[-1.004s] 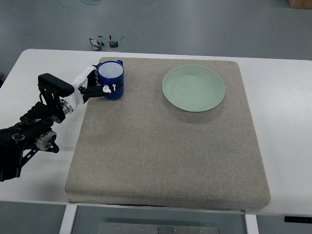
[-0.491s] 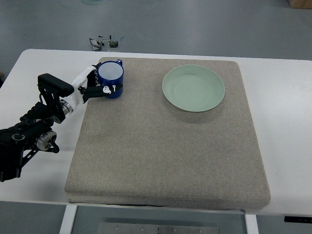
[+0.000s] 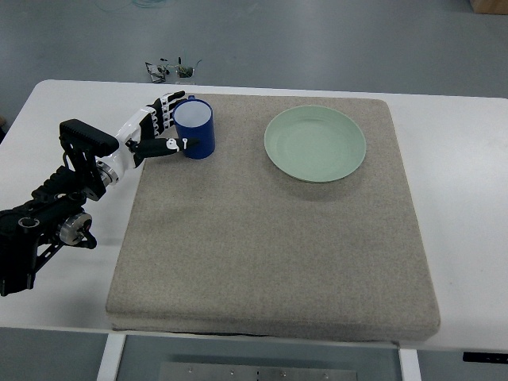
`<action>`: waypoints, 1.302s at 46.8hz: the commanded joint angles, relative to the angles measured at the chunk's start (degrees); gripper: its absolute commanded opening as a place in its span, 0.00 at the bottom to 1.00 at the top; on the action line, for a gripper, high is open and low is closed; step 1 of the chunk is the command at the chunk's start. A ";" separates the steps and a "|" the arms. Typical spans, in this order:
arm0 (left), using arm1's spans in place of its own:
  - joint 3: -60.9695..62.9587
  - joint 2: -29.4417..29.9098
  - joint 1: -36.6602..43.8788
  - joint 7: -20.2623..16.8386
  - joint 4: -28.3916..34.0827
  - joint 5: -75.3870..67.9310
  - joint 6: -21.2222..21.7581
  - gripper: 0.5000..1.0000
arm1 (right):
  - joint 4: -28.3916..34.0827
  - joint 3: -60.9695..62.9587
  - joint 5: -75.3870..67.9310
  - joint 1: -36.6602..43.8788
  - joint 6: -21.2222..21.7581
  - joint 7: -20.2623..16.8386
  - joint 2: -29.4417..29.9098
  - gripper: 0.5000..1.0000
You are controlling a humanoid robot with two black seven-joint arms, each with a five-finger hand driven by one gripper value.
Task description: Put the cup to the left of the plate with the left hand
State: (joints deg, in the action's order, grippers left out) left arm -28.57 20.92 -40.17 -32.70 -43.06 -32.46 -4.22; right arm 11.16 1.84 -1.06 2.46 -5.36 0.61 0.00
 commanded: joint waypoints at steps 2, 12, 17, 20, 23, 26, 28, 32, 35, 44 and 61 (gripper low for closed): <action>-0.08 0.18 -0.09 0.01 -0.09 0.03 0.00 0.92 | 0.00 0.01 -0.08 0.00 0.00 0.00 0.00 0.87; -2.45 0.79 -0.09 0.01 -0.53 0.20 -0.18 0.93 | 0.00 0.01 0.00 0.00 0.00 0.00 0.00 0.87; -4.21 1.41 -0.09 0.01 -0.53 0.29 -0.62 0.98 | 0.00 0.01 0.00 0.00 0.00 0.00 0.00 0.87; -4.74 1.76 -0.09 0.01 -0.62 0.29 -0.88 0.98 | 0.00 0.01 0.00 0.00 0.08 0.00 0.00 0.87; -5.35 2.02 -0.09 0.01 -0.62 0.29 -1.06 0.98 | 0.00 0.01 -0.08 0.00 0.00 0.00 0.00 0.87; -5.79 2.20 -0.09 0.01 -0.70 0.29 -1.15 0.98 | 0.00 0.01 0.00 0.00 0.00 0.00 0.00 0.87; -6.14 2.37 -0.09 0.01 -1.05 0.29 -1.23 0.99 | 0.00 -0.08 0.00 0.00 0.00 0.00 0.00 0.87; -7.55 2.90 -0.09 0.01 -2.02 0.38 -1.50 0.99 | 0.00 0.01 0.00 0.00 0.00 0.00 0.00 0.87; -9.39 2.99 -0.09 -0.08 -2.81 0.38 -1.58 0.99 | 0.00 0.01 0.00 0.00 0.00 0.00 0.00 0.87; -15.02 2.90 -0.96 0.01 -4.31 0.29 -3.78 0.99 | 0.00 0.01 0.00 0.00 0.00 0.00 0.00 0.87; -15.37 0.97 -7.91 1.50 -3.61 7.66 -3.69 0.98 | 0.00 -0.08 0.00 0.00 0.00 0.00 0.00 0.87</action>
State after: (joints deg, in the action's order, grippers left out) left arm -44.09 22.39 -47.03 -31.54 -46.93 -27.95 -7.93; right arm 11.16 1.85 -1.06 2.46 -5.36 0.62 0.00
